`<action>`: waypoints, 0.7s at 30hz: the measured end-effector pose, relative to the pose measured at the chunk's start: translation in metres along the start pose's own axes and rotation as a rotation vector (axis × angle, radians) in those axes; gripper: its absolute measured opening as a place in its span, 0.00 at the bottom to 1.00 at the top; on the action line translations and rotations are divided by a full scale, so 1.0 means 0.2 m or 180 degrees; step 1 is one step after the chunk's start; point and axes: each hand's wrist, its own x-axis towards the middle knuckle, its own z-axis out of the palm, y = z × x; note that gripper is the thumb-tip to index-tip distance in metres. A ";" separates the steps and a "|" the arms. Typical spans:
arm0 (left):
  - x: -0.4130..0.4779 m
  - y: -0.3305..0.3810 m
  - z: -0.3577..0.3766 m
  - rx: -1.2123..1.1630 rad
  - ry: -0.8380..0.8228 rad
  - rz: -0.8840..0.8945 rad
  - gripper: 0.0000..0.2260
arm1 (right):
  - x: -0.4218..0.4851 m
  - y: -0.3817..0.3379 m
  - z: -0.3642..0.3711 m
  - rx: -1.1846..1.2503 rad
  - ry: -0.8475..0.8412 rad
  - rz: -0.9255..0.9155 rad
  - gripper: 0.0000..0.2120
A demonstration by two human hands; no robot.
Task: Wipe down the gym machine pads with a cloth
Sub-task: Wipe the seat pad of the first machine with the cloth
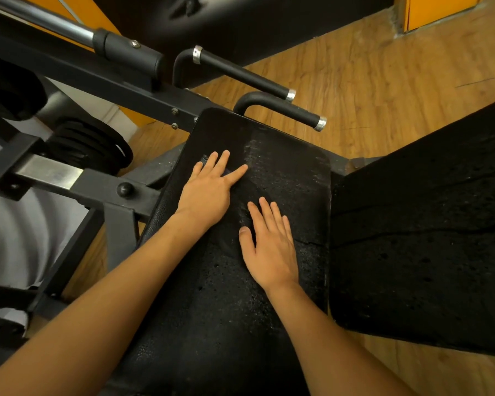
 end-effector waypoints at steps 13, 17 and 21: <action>0.00 0.00 -0.01 -0.0331 0.0024 -0.0121 0.24 | 0.00 0.01 0.02 -0.0006 0.0109 0.0014 0.27; -0.06 0.00 -0.02 -0.0431 0.0006 -0.0100 0.25 | -0.01 0.01 0.02 -0.0011 0.0075 0.0014 0.27; -0.11 -0.02 -0.02 -0.0527 -0.0054 -0.0057 0.25 | -0.01 0.01 0.01 0.0003 0.0075 0.0040 0.27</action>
